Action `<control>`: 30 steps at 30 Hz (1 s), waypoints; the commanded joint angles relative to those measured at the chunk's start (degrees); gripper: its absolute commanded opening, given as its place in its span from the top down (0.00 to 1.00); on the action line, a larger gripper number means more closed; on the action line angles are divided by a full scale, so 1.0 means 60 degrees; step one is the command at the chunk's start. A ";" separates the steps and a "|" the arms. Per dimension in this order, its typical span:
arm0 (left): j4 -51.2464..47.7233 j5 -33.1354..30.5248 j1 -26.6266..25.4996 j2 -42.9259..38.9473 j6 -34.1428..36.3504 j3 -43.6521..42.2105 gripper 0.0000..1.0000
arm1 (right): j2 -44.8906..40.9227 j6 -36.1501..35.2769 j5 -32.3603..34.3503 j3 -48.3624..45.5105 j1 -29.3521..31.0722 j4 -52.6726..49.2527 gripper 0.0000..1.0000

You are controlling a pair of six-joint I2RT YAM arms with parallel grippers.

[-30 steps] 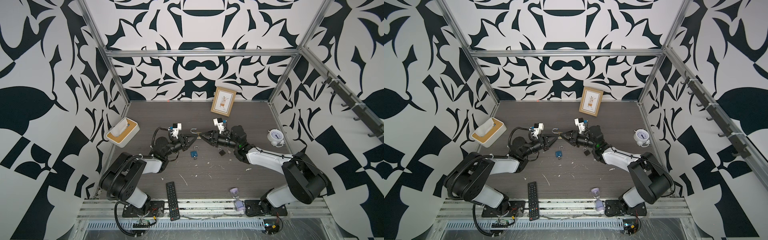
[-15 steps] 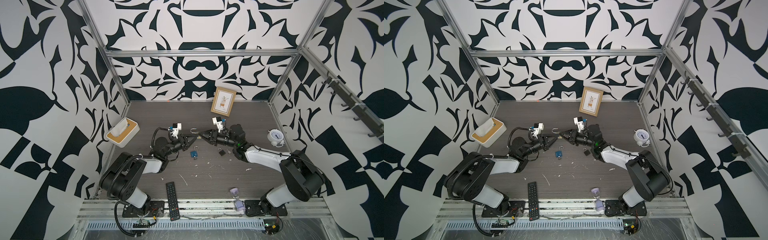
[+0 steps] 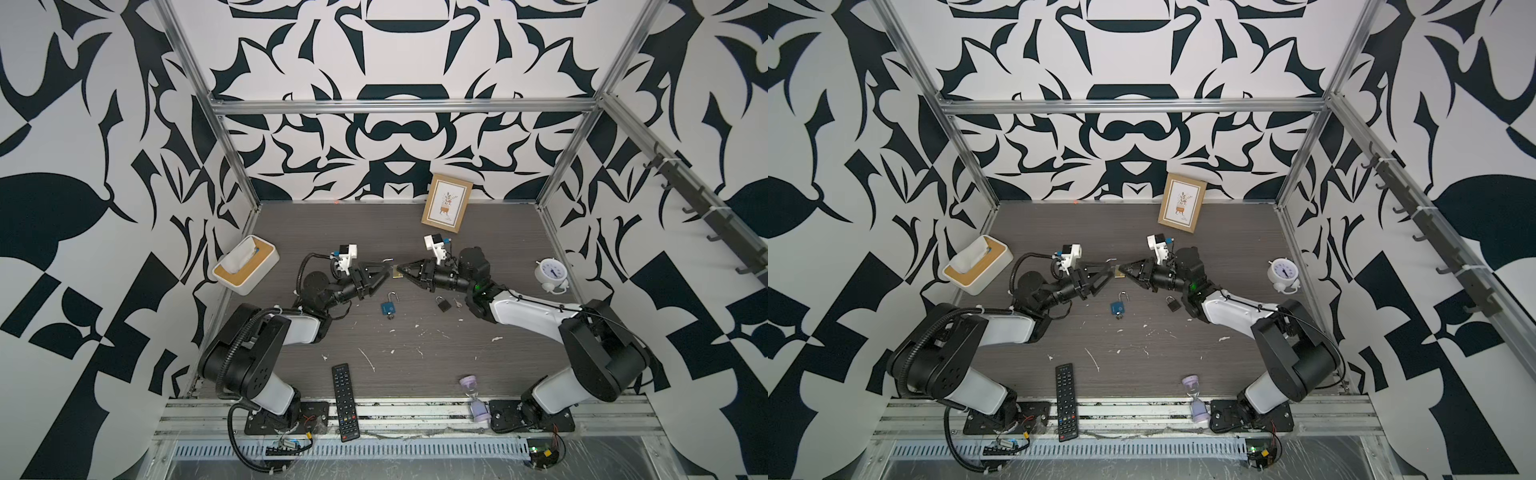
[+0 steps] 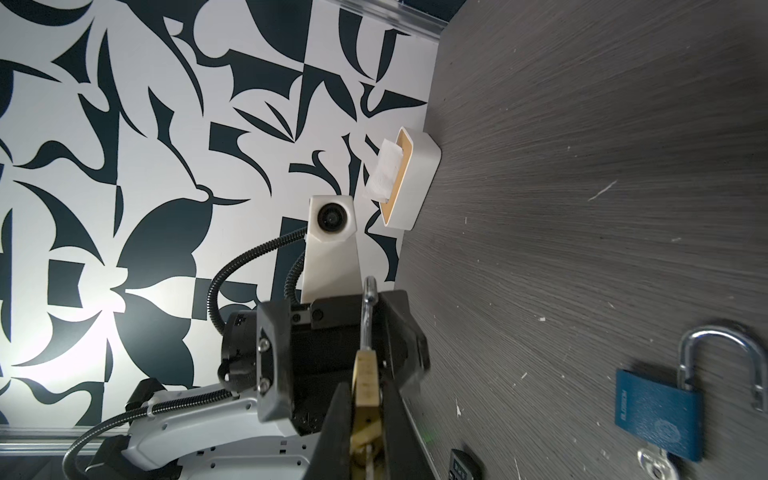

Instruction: Lock with the key

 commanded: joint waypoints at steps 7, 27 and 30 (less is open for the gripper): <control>-0.9313 -0.0837 0.0834 -0.4140 0.6134 0.1576 0.27 | -0.1049 0.0062 -0.1812 0.0676 -0.0355 -0.1547 1.00; -0.7003 0.0931 0.0341 -0.2629 0.5887 0.2675 0.35 | -0.0204 0.1373 -0.2625 0.1002 -0.0231 -0.0241 1.00; -0.5719 0.1202 0.0179 -0.2403 0.5199 0.2410 0.34 | -0.0016 0.1487 -0.2555 0.0957 -0.0214 -0.0079 1.00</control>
